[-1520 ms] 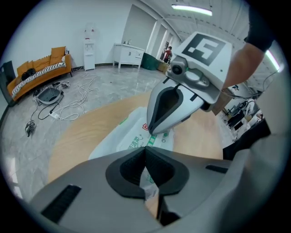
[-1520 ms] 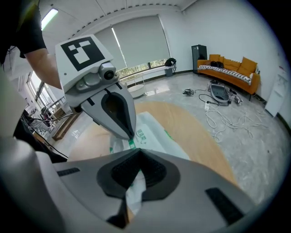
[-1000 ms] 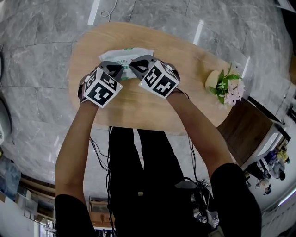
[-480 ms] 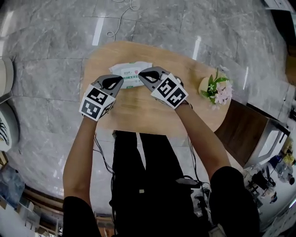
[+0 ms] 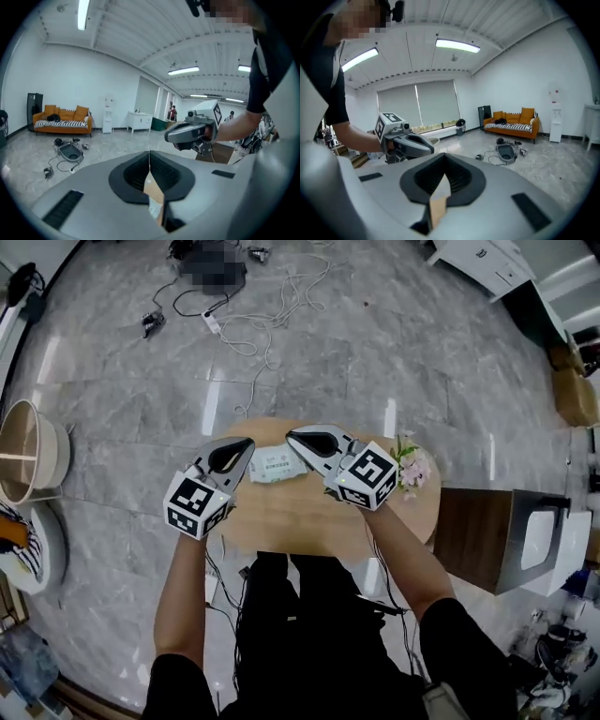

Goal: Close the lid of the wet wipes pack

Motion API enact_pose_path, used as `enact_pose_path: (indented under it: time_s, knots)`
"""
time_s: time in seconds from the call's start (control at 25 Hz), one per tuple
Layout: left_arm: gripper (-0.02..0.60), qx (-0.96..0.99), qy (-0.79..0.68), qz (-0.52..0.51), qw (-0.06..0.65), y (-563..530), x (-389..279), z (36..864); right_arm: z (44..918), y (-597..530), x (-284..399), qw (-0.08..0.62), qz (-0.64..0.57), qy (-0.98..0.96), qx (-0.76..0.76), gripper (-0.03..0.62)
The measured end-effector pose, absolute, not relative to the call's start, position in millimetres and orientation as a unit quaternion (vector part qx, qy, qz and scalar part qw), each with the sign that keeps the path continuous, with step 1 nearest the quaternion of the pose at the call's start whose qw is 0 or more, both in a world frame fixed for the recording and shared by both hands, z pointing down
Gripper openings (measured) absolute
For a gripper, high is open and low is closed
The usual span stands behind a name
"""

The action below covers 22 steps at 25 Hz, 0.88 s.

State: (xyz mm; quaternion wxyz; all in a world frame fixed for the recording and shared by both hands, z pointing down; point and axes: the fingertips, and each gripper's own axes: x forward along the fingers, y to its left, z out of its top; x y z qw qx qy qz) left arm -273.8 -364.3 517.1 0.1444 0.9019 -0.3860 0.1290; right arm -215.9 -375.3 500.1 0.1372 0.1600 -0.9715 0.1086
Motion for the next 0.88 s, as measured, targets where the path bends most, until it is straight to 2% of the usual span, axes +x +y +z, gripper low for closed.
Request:
enact_pose_path:
  time_s: [0.24,0.4,0.68,0.88]
  knots:
    - [0.017,0.910,-0.400,0.055,0.092,-329.5,-292.4,384.5,339.8,-340.5,-189.4,0.046,0.041,-0.980,0.191,0.011]
    - [0.017,0.907,-0.412,0.000,0.086,-298.8,-297.6,333.6,263.6,-310.2,-155.5,-0.010,0.012,-0.977,0.211,0.011]
    - [0.017,0.895,-0.429,-0.074,0.095,-231.1,-290.4,291.6,222.0,-237.6,-95.0,-0.074,0.004,-0.977,0.198,0.011]
    - [0.017,0.891,-0.437,-0.087,0.084,-175.7,-243.9,276.8,221.7,-180.0,-43.7,-0.113,0.025,-0.980,0.164,0.011]
